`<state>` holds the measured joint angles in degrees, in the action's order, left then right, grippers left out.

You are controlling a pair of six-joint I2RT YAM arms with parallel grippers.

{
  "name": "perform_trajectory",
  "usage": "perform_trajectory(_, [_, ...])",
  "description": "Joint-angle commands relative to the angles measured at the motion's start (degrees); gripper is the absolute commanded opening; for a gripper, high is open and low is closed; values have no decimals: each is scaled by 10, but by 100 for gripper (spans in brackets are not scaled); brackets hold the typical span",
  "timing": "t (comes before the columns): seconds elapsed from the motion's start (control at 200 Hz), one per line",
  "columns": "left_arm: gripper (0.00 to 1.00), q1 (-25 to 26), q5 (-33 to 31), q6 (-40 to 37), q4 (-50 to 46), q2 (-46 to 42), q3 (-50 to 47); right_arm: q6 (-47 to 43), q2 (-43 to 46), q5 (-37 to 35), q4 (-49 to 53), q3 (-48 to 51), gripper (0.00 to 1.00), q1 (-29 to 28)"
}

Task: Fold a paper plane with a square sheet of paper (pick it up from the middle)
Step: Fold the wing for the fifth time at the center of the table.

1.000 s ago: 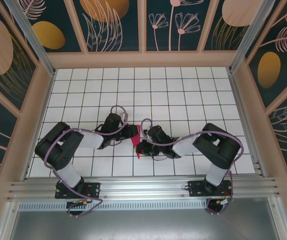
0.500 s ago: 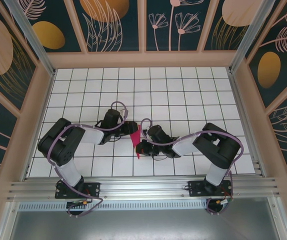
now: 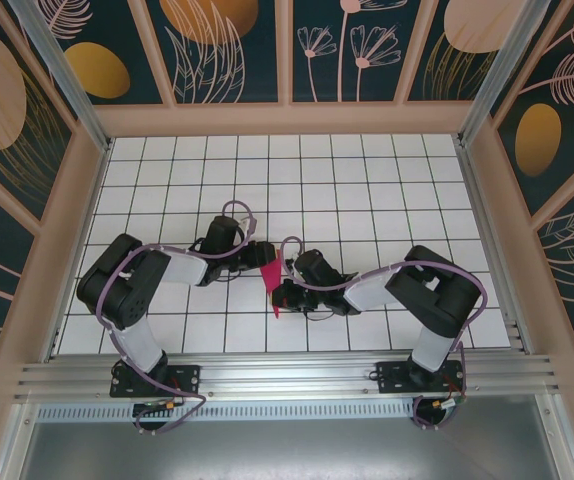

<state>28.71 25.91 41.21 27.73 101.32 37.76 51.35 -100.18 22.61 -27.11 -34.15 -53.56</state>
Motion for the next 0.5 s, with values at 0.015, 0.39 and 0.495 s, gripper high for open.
perform_trajectory(0.015, [43, -31, -99, -52, -45, 14, 33, -13, -59, -14, 130, 25, 0, -10])
perform_trajectory(0.39, [46, -54, -101, -74, -92, -13, 91, -28, -67, -13, 144, 3, 0, -9])
perform_trajectory(0.495, [46, -54, -82, -70, -96, -52, 82, -32, -70, -15, 153, -9, 0, -9])
